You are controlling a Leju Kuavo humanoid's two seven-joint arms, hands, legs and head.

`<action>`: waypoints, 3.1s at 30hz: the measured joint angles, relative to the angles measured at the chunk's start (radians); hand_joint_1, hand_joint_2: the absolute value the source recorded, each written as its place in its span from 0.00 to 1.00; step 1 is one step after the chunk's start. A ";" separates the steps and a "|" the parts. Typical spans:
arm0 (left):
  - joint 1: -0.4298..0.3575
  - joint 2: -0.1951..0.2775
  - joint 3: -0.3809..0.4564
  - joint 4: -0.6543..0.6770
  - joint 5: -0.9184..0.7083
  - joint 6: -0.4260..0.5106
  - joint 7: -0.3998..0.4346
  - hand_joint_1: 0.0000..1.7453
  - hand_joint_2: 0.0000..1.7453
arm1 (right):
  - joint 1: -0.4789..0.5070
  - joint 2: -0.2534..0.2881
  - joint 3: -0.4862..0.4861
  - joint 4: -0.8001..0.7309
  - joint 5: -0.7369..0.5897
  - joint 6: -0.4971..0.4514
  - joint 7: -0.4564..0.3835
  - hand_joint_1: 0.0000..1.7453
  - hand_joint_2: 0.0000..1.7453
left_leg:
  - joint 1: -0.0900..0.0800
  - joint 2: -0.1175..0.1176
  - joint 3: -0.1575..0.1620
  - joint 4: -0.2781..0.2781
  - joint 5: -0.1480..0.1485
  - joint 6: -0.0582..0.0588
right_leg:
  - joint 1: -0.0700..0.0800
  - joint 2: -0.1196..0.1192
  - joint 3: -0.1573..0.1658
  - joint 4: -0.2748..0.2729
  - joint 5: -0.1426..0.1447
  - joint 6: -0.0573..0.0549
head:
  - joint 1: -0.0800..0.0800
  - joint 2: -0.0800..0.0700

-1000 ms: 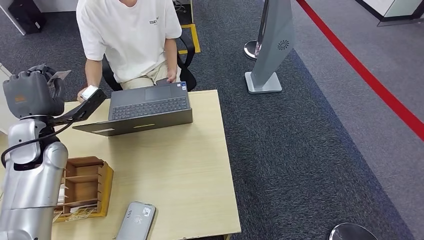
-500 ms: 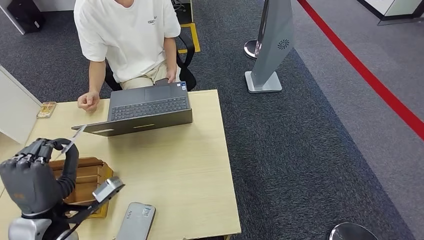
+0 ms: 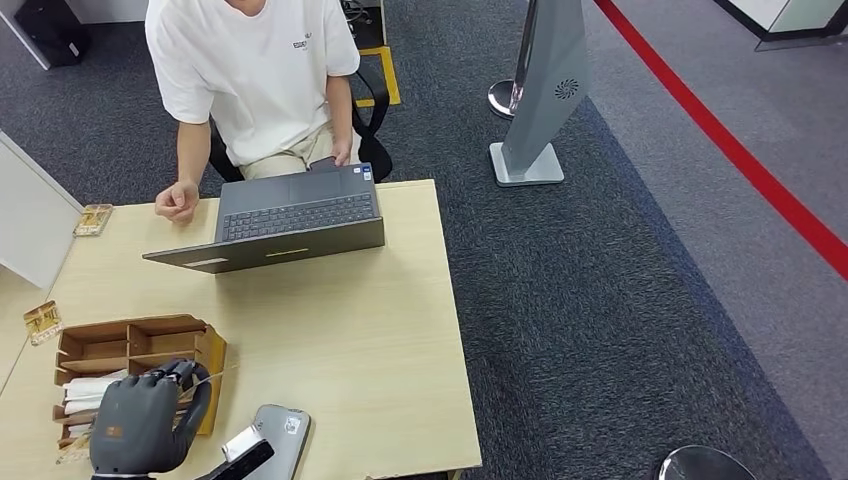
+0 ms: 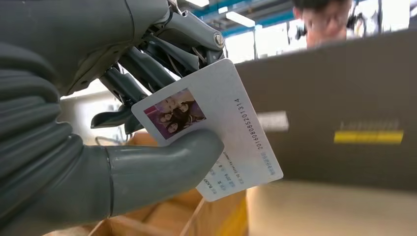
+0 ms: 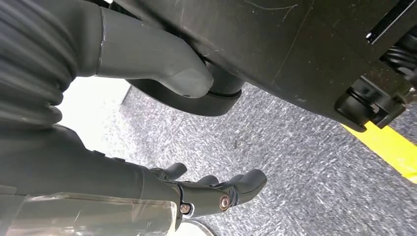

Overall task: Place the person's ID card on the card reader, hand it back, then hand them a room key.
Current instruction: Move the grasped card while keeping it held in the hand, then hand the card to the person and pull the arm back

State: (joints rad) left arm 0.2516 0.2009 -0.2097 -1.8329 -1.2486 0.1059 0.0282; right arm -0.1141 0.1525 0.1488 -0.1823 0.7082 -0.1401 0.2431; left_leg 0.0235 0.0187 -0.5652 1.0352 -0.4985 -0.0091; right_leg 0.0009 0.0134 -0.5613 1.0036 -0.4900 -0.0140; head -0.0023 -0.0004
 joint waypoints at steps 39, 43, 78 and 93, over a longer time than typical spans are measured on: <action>-0.016 0.113 -0.223 0.181 0.065 0.016 0.105 1.00 1.00 | 0.004 -0.010 0.003 0.003 0.050 0.010 -0.039 0.00 1.00 | 0.000 -0.001 0.001 0.000 0.000 0.000 | 0.000 -0.002 0.001 0.000 0.000 0.000 | 0.000 0.000; -0.029 0.087 -0.221 0.137 0.017 0.054 0.088 1.00 1.00 | 0.004 -0.009 0.006 0.003 0.057 0.010 -0.039 0.00 1.00 | 0.000 -0.001 0.001 0.000 0.000 0.000 | 0.000 -0.002 0.001 0.000 0.000 0.000 | 0.000 0.000; -0.027 0.224 -0.364 -0.008 0.002 0.021 0.010 1.00 1.00 | -0.001 -0.010 0.061 0.003 0.110 0.023 -0.046 0.00 1.00 | 0.000 -0.001 0.001 0.000 0.000 0.000 | 0.000 -0.002 0.002 0.000 0.000 0.000 | 0.000 0.000; -0.025 0.255 -0.382 -0.016 0.000 -0.009 0.092 1.00 1.00 | -0.001 -0.010 0.087 0.003 0.130 0.023 -0.046 0.00 1.00 | 0.000 -0.001 0.001 0.000 0.000 0.000 | 0.000 -0.002 0.002 0.000 0.000 0.000 | 0.000 0.000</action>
State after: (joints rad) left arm 0.2264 0.4558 -0.5917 -1.8486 -1.2489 0.0972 0.1199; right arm -0.1156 0.1423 0.2358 -0.1789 0.8382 -0.1167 0.1976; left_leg 0.0236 0.0175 -0.5639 1.0350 -0.4987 -0.0093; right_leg 0.0010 0.0116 -0.5590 1.0036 -0.4902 -0.0142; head -0.0024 -0.0004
